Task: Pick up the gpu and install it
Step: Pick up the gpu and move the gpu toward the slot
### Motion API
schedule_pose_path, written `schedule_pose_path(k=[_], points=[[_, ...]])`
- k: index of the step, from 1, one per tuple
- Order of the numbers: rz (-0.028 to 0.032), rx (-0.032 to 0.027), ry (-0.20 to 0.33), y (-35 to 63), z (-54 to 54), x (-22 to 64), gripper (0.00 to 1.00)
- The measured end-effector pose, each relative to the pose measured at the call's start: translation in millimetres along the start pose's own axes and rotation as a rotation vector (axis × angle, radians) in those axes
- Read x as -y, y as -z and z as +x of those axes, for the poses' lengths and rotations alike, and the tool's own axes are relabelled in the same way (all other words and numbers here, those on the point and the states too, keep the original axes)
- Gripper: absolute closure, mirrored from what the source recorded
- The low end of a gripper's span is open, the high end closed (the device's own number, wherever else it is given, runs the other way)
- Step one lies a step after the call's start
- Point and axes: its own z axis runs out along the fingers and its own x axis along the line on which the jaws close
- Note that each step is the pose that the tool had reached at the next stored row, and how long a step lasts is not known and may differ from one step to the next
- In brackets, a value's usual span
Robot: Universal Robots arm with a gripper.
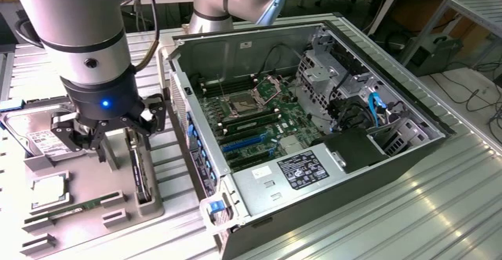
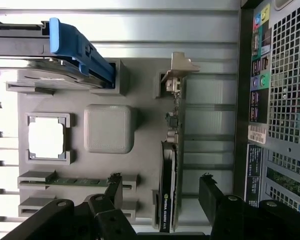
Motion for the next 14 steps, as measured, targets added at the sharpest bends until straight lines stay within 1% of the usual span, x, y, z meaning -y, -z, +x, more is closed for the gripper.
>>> schedule_pose_path(k=[12, 14], points=[[0.0, 0.0, 0.0, -14.5, -0.2, 0.0, 0.28], [0.0001, -0.001, 0.0, -16.2, -0.5, -0.1, 0.28]])
